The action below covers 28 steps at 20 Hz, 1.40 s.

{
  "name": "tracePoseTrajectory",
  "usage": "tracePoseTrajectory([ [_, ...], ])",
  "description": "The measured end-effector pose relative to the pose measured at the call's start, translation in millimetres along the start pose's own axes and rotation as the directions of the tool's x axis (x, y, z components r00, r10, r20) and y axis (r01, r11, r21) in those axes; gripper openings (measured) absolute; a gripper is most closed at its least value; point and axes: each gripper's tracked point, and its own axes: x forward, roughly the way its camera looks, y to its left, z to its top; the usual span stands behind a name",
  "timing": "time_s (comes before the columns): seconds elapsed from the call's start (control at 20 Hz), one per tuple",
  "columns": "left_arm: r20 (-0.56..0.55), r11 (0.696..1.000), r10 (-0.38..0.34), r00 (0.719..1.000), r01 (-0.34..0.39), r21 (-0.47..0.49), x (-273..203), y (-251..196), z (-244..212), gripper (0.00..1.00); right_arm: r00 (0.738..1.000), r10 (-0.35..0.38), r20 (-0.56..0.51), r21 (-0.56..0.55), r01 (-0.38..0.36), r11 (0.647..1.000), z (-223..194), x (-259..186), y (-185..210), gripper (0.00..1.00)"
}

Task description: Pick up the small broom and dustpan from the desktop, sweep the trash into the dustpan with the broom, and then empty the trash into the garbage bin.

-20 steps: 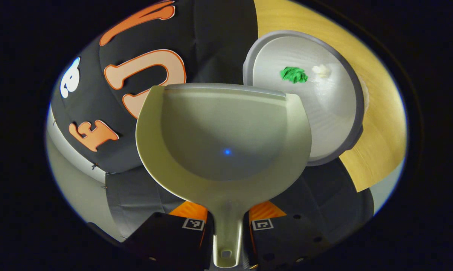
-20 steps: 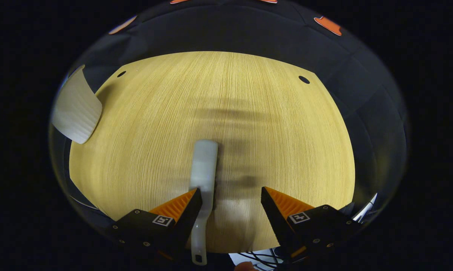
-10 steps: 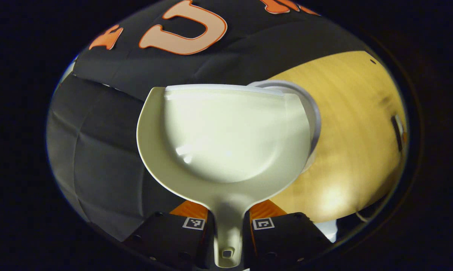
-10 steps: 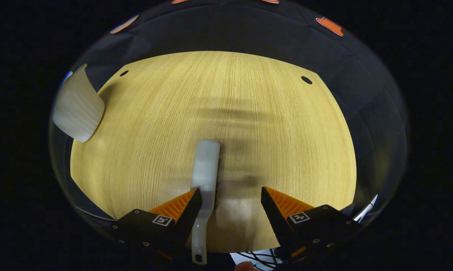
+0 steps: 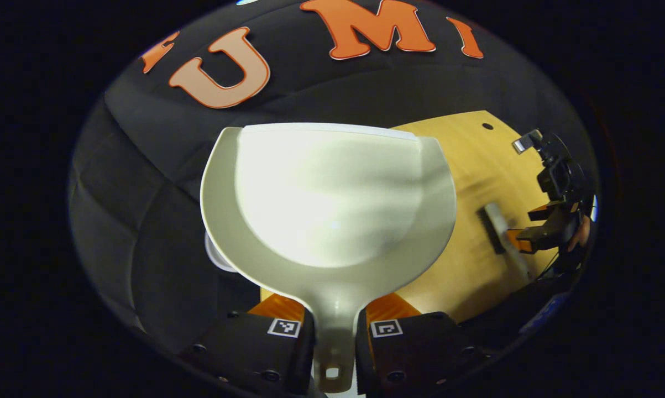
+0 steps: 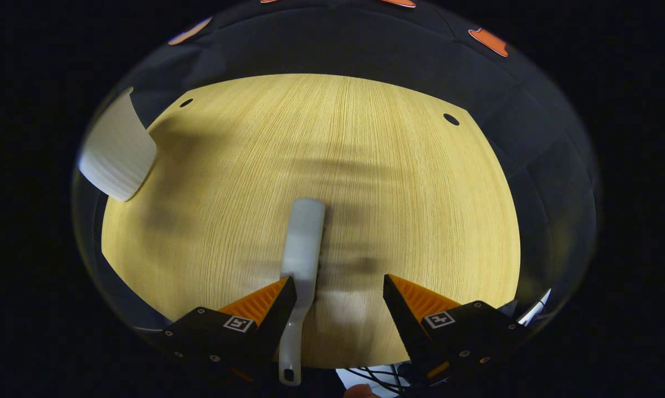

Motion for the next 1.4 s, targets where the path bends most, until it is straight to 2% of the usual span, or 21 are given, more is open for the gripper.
tracePoseTrajectory([
  [0.05,-0.017,0.999,-0.044,0.999,0.043,-0.012,-2.2,-32.4,-11.8,0.31,1.000,0.000,-0.001,0.000,0.000,1.000,-1.1,-0.1,-0.1,0.95],
  [0.2,-0.095,0.979,-0.172,0.981,0.159,-0.125,28.7,-62.4,-31.7,0.32,1.000,-0.001,-0.003,0.005,0.001,1.000,-1.9,-1.4,0.1,0.95],
  [0.35,-0.142,0.944,-0.255,0.956,0.215,-0.249,62.0,-98.5,-54.4,0.32,1.000,-0.008,-0.006,0.009,0.008,1.000,-4.3,-2.3,-1.7,0.95],
  [0.5,-0.209,0.935,-0.267,0.941,0.201,-0.291,91.9,-113.8,-78.0,0.32,1.000,-0.010,-0.010,0.015,0.010,1.000,-5.0,-2.4,0.1,0.95],
  [0.7,-0.305,0.920,-0.314,0.899,0.208,-0.332,132.0,-135.9,-108.1,0.32,1.000,-0.010,-0.017,0.014,0.010,1.000,-7.4,-2.0,1.6,0.96],
  [0.85,-0.346,0.911,-0.336,0.876,0.210,-0.354,135.0,-150.2,-119.8,0.33,1.000,-0.009,-0.023,0.016,0.010,1.000,-7.8,-1.3,2.2,0.96],
  [1.2,-0.400,0.901,-0.367,0.840,0.214,-0.377,152.7,-164.1,-136.3,0.34,1.000,-0.004,-0.027,0.016,0.004,1.000,-9.3,0.3,3.8,0.95],
  [1.4,-0.392,0.908,-0.364,0.845,0.228,-0.351,153.3,-168.0,-130.8,0.39,0.999,-0.002,-0.032,0.024,0.003,1.000,-10.9,0.9,3.2,0.96],
])
